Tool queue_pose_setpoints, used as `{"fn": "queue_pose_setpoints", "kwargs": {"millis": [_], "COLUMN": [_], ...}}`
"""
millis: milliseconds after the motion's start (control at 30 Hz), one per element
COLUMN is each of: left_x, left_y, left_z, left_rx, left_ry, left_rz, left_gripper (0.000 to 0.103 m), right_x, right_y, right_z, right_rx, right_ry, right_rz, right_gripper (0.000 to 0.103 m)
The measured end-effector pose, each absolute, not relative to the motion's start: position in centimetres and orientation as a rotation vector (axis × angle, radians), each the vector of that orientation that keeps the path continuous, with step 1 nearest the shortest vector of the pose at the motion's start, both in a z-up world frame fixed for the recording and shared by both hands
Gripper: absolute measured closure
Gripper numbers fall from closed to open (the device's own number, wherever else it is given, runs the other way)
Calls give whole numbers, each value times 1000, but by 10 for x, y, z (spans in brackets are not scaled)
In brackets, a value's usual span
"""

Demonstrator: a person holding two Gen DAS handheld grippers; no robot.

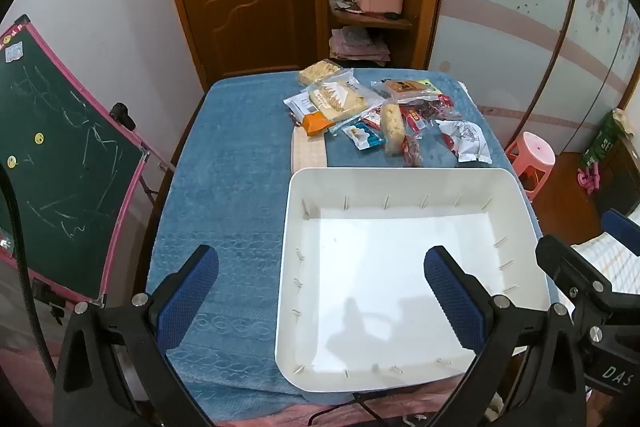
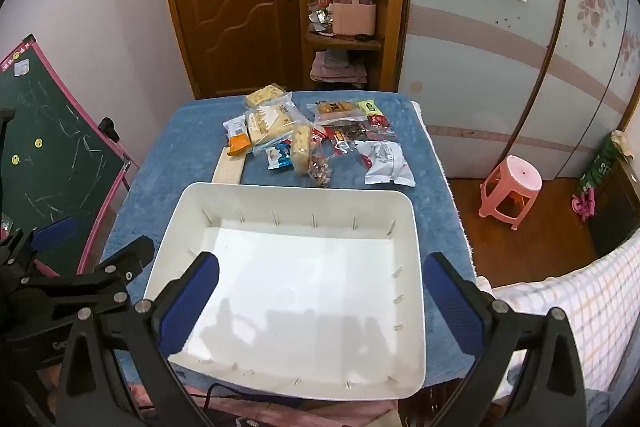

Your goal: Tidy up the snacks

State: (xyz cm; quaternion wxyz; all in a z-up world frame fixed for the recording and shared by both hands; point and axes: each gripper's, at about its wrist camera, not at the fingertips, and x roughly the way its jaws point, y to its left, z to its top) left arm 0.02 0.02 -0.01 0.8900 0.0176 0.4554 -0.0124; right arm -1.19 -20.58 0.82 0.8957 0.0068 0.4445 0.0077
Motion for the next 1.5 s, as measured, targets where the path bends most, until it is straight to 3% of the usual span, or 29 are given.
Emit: {"fn": "queue_pose_setpoints", "kwargs": {"millis": [1500], "left_x": [1], "left_y": [8], "left_z": [-7], "left_rx": [12], "left_ry": [969], "left_rz": [-39], "left_gripper": [2], "right_x": [-14], "right_y": [-200], "right_z": [-5], "right_rx": [32], "right_ry": [935], "right_rz": [29], "right_gripper": [0]}}
